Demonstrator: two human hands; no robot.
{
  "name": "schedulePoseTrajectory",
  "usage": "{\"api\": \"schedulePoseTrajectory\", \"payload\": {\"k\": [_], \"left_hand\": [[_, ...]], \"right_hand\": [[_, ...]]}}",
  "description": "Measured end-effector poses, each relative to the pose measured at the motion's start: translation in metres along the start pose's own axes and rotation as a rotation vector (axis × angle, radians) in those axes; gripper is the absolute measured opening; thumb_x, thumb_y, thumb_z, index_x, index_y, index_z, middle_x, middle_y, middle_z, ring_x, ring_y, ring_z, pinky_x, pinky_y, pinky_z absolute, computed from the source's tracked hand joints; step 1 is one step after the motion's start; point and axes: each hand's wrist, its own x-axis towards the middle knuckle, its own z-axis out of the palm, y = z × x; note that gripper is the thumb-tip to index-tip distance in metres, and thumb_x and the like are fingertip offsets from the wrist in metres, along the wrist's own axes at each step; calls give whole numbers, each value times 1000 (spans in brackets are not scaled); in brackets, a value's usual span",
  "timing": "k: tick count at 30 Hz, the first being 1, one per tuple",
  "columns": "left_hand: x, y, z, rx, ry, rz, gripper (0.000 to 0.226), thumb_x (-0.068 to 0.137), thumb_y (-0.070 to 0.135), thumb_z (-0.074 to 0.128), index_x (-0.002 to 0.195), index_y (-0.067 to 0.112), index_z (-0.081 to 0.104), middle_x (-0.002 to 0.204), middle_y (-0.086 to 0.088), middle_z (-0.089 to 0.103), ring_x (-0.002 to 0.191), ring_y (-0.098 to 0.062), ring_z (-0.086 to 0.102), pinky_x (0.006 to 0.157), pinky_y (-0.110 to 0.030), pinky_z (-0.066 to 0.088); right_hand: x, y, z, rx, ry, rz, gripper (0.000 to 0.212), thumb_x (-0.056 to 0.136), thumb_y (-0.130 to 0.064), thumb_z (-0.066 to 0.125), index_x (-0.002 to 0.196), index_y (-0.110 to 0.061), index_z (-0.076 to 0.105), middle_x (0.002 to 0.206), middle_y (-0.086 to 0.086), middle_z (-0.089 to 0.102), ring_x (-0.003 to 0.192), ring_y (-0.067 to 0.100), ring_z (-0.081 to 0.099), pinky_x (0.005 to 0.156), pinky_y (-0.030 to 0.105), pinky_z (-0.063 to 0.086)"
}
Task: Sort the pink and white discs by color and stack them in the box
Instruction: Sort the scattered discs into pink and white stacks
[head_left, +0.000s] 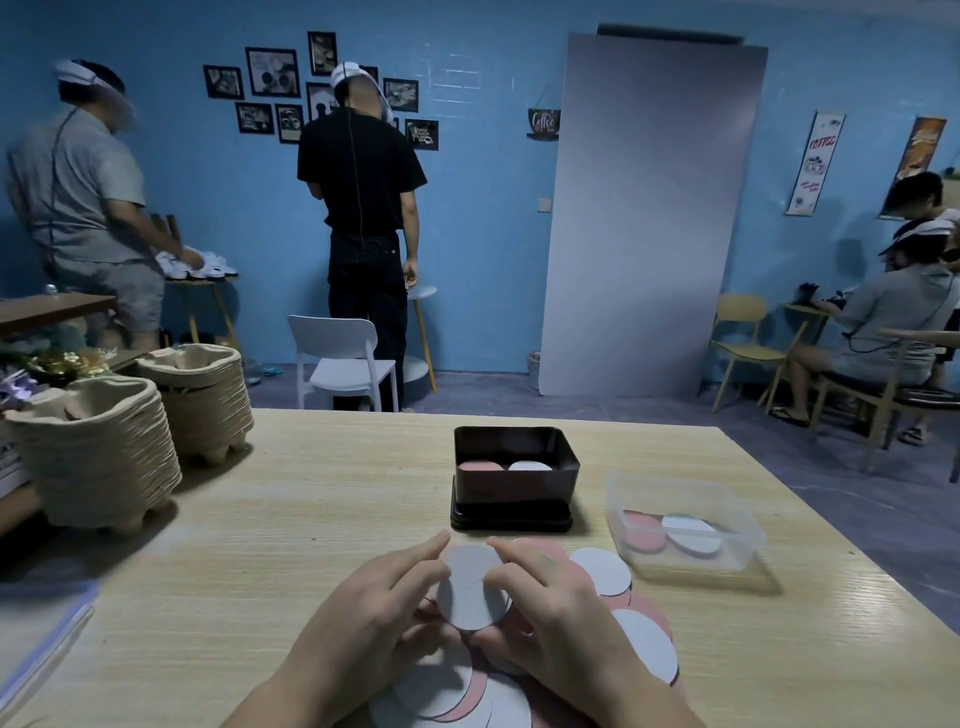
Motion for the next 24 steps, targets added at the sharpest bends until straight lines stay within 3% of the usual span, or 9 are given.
{"api": "schedulePoseTrajectory", "payload": {"k": [5, 8, 12, 16, 20, 24], "left_hand": [[0, 1, -3, -55, 64, -19, 28, 104, 43, 51, 125, 27, 59, 111, 9, 72, 94, -14, 69, 74, -30, 54], [2, 5, -3, -60, 66, -3, 23, 101, 33, 55, 122, 25, 61, 115, 8, 71, 97, -13, 68, 76, -27, 54], [2, 6, -3, -56, 65, 1, 19, 98, 29, 59, 115, 22, 63, 119, 10, 69, 100, -14, 68, 76, -28, 55], [0, 3, -2, -72, 14, -11, 18, 97, 28, 64, 113, 22, 65, 121, 13, 67, 101, -12, 67, 76, -29, 54], [-4, 2, -16, -42, -39, -59, 24, 92, 35, 71, 112, 24, 67, 115, 13, 69, 94, -9, 66, 74, -27, 53], [-19, 2, -34, 0, -132, -133, 22, 93, 40, 66, 112, 27, 64, 110, 15, 67, 94, -6, 61, 79, -25, 52]], "right_hand": [[-3, 3, 2, 44, 9, 38, 38, 79, -45, 80, 94, -15, 61, 131, 5, 64, 114, 24, 63, 89, 31, 53], [1, -2, 0, 65, 10, 21, 40, 76, -43, 83, 93, -16, 59, 128, 3, 65, 111, 23, 64, 92, 25, 49], [4, -7, -4, 66, 7, 3, 40, 75, -42, 82, 96, -19, 56, 125, 2, 66, 109, 19, 63, 97, 8, 34], [3, -5, -4, 39, -28, 1, 42, 73, -42, 84, 95, -19, 57, 124, 2, 66, 108, 19, 63, 98, 4, 27], [3, -7, -6, -20, -61, -39, 43, 70, -45, 85, 92, -18, 59, 124, 1, 66, 107, 18, 62, 93, 9, 35], [6, -9, -5, -34, -128, -24, 44, 76, -49, 83, 91, -17, 57, 129, -1, 63, 109, 18, 62, 84, 18, 43]]}}
